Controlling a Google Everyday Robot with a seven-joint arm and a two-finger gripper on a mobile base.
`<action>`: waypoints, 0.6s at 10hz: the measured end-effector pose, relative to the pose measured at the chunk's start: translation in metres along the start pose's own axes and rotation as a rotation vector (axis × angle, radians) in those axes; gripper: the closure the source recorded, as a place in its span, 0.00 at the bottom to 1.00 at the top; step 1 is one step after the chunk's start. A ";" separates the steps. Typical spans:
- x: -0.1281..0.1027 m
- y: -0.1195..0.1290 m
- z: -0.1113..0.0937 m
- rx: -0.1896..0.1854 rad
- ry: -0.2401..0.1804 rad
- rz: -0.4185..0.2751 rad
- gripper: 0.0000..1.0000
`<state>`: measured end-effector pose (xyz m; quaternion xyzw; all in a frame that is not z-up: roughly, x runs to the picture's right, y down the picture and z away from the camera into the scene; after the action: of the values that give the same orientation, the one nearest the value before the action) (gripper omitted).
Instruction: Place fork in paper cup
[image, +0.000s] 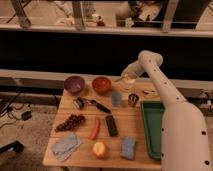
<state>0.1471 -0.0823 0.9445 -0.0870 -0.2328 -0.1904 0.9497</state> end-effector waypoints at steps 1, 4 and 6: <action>0.003 0.002 0.000 0.000 0.004 0.006 1.00; 0.006 0.006 0.002 -0.003 0.005 0.017 1.00; 0.007 0.007 0.002 -0.004 0.004 0.022 1.00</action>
<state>0.1550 -0.0778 0.9496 -0.0913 -0.2294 -0.1805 0.9521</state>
